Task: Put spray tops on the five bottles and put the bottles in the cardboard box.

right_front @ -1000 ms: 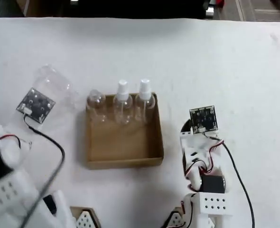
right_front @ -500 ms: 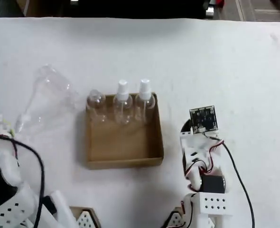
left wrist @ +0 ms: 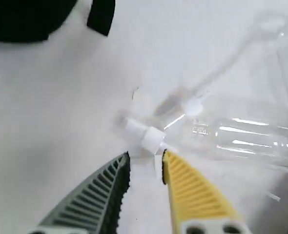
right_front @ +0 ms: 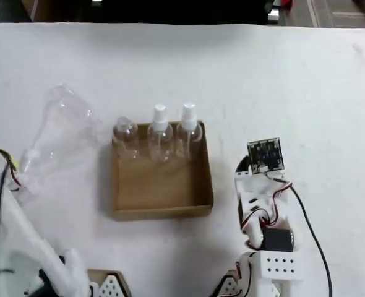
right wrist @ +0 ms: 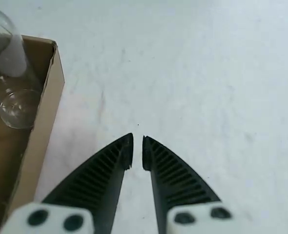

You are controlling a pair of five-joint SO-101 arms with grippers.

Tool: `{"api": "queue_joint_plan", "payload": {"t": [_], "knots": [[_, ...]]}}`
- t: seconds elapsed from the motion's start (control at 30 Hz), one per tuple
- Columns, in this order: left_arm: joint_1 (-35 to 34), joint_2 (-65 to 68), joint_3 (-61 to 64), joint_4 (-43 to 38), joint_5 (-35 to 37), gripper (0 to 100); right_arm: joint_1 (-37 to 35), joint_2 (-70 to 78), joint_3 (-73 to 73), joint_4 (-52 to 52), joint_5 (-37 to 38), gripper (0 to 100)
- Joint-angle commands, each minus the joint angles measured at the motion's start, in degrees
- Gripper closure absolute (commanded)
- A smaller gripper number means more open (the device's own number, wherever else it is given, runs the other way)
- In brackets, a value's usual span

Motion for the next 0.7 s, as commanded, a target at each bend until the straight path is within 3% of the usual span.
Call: {"api": "queue_joint_plan", "payload": {"t": [0.0, 0.23, 0.47, 0.67], "knots": [[-0.6, 6.9, -4.9, 2.1, 8.3, 83, -0.5, -0.5, -0.2, -1.3, 0.7, 98.3], [-2.1, 13.1, -4.9, 0.3, 17.1, 79, -0.5, -0.5, -0.2, -1.3, 0.7, 98.3], [-8.3, 21.8, -4.9, -9.8, 20.7, 79, -0.5, -0.5, -0.2, -1.3, 0.7, 98.3], [-7.3, 33.7, -6.1, -14.8, 25.9, 79, -0.5, -0.5, -0.2, -1.3, 0.7, 98.3]]}}
